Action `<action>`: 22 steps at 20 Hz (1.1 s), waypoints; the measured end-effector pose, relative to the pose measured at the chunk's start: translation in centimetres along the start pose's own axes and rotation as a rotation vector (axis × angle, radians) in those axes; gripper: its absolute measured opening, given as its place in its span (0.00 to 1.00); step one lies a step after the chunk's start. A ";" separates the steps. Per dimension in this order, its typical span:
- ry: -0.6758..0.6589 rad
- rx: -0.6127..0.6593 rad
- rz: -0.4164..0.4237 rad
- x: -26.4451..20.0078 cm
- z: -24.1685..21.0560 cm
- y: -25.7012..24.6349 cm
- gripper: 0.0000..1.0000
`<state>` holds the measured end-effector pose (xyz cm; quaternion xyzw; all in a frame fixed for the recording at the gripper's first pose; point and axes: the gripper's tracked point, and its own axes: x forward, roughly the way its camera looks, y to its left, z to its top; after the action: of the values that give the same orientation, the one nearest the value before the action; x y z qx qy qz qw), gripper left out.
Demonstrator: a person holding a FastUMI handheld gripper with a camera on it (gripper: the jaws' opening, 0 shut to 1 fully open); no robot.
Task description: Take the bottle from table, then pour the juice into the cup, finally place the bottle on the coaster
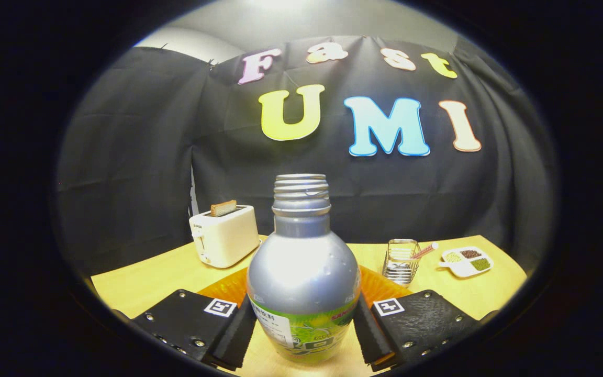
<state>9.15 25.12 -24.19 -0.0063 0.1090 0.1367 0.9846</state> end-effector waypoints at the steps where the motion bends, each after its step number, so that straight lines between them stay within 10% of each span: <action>1: 0.006 0.005 0.003 0.1 -0.2 0.1 0.80; 22: -0.037 -0.098 -0.044 7.7 -5.0 0.8 0.81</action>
<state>15.11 27.71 -30.70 -0.0545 0.0839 0.1204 0.9877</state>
